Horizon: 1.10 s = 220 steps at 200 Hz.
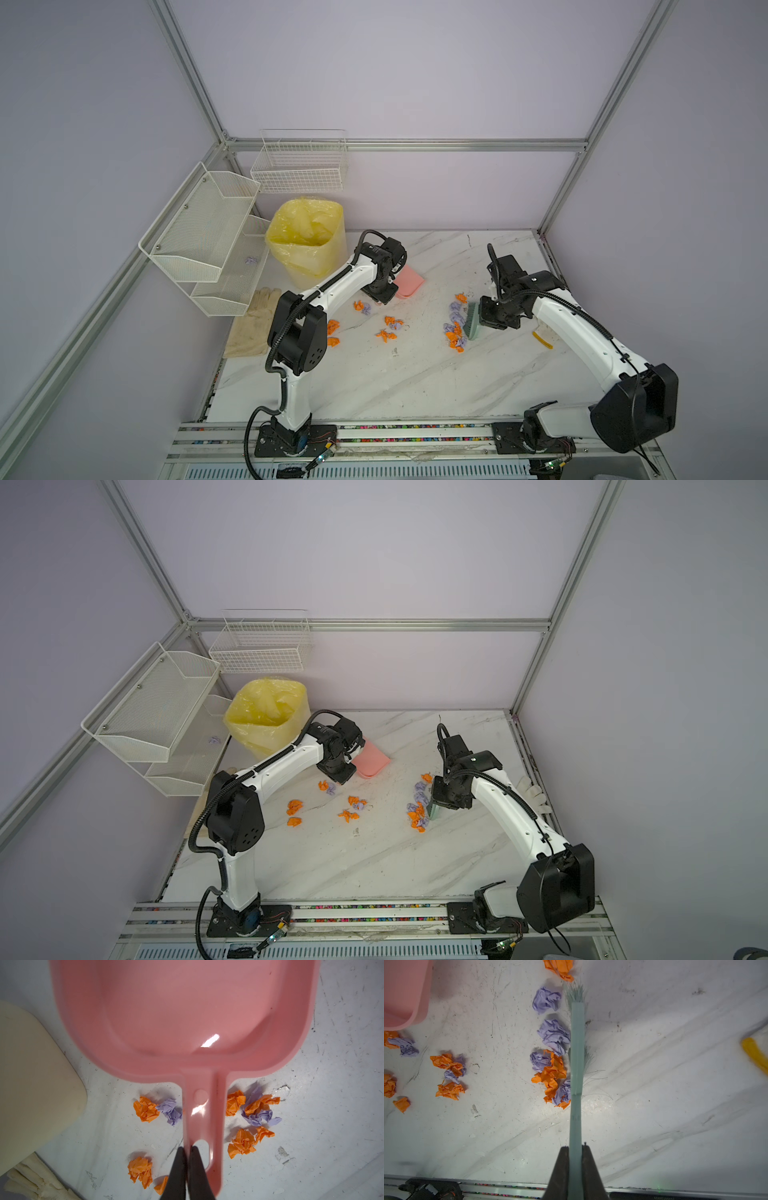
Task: Sweep away the paper scraps from the table
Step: 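Lower the empty dustpan onto the table with the left gripper while the right brushes scraps, then move the green brush toward the dustpan with the right gripper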
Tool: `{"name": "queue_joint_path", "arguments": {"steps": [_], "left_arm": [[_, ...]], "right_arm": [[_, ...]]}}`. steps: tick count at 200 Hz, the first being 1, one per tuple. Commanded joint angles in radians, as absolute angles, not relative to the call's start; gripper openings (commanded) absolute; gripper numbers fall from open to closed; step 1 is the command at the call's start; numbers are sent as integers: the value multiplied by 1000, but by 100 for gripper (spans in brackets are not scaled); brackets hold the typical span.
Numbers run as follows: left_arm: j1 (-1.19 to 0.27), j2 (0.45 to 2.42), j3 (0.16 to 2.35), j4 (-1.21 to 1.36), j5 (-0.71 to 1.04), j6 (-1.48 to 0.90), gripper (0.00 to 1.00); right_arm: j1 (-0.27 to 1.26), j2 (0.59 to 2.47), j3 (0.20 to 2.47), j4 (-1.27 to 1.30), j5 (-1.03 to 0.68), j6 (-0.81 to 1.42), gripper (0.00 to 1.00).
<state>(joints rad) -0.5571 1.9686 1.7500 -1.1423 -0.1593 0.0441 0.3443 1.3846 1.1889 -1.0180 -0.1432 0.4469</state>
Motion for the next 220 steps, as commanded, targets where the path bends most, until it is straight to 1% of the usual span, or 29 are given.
{"name": "queue_joint_path", "arguments": {"steps": [1,25,56,74,127,159,183,220], "left_arm": [[-553,1923,1836,-1145,-142,48,0],[-554,1922,1844,-1159,-131,43,0],[-555,1934,1853,-1183,-142,41,0],[-557,1947,1865,-1205,-154,42,0],[-565,1971,1880,-1257,-207,52,0],[-577,1967,1878,-1273,-204,54,0],[-597,1966,1875,-1291,-210,56,0],[-625,1951,1880,-1325,-226,55,0]], "right_arm": [[346,1447,1212,-862,-170,480,0],[346,1536,1302,-786,-156,486,0],[346,1653,1446,-793,-118,430,0],[346,1668,1500,-815,-103,405,0],[344,1679,1585,-863,55,304,0],[345,1758,1671,-886,166,207,0],[345,1834,1735,-870,202,119,0],[344,1948,1813,-892,237,79,0]]}}
